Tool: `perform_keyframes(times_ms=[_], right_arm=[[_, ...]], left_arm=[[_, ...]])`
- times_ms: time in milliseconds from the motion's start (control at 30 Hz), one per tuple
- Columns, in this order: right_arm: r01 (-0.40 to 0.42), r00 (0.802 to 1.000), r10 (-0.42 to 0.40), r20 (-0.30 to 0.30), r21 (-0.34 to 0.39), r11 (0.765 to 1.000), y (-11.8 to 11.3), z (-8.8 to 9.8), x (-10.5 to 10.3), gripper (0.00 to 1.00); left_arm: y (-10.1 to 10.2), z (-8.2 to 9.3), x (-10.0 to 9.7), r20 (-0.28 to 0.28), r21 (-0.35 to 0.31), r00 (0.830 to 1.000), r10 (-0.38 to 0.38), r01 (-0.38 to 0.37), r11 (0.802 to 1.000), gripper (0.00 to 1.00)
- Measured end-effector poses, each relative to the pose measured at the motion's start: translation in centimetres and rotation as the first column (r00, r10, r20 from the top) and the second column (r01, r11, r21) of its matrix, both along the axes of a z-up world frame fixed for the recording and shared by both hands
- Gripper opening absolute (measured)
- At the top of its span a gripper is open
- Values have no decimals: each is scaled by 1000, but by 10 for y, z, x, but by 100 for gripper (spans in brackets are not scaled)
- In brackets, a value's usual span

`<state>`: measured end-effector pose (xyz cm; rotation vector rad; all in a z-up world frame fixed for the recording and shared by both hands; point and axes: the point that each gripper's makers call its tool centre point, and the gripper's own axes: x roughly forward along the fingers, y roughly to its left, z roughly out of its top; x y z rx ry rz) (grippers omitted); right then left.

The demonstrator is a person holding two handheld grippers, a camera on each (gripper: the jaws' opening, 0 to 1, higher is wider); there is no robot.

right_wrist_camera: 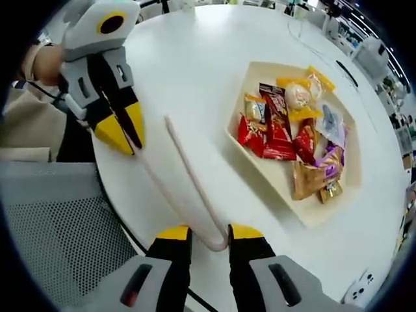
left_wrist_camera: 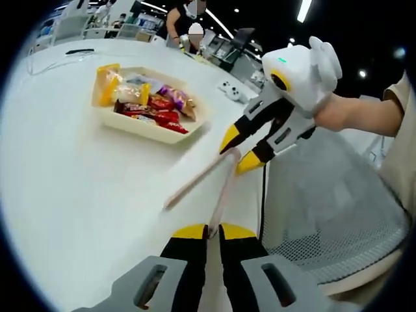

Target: Place the target food into the container with the food tongs after gripping and lifting it, then release it inside without dropping or visibly crushing the food.

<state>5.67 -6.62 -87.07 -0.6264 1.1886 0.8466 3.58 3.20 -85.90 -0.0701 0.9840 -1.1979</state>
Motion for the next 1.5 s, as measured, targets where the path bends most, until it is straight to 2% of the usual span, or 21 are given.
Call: perform_keyframes(times_ms=[233,567,967,1067,1167,1233,1300,1333,1433,1500], right_arm=[[31,999,-32,4,28,999,0,0,0,22],[98,995,-98,-3,80,992,-1,2,-1,24],[152,988,-150,-30,94,984,-9,3,-17,32],[160,987,-157,-35,101,982,-10,6,-23,33],[180,984,-178,-30,116,977,-13,13,-27,35],[210,978,-210,-14,145,967,-14,19,-27,36],[266,963,-268,-15,200,943,-11,27,-29,37],[274,961,-277,-17,212,938,-11,29,-31,38],[333,942,-328,-62,273,903,-5,39,-39,44],[358,932,-354,-73,317,878,-1,51,-41,52]], left_arm=[[-2,2,-4,-7,-9,1000,2,-2,1000,13],[-2,3,-8,21,1,1000,-10,10,1000,17],[10,4,-15,12,4,999,33,-33,999,21],[14,6,-16,13,16,999,49,-49,999,26],[23,10,-10,39,47,993,111,-113,992,38],[26,14,-10,45,51,990,136,-138,989,44],[32,19,-12,60,61,987,150,-153,986,44],[34,22,-13,67,62,985,157,-161,985,44],[42,33,-14,90,53,976,197,-203,978,45],[47,39,-16,95,42,971,221,-226,973,46]])
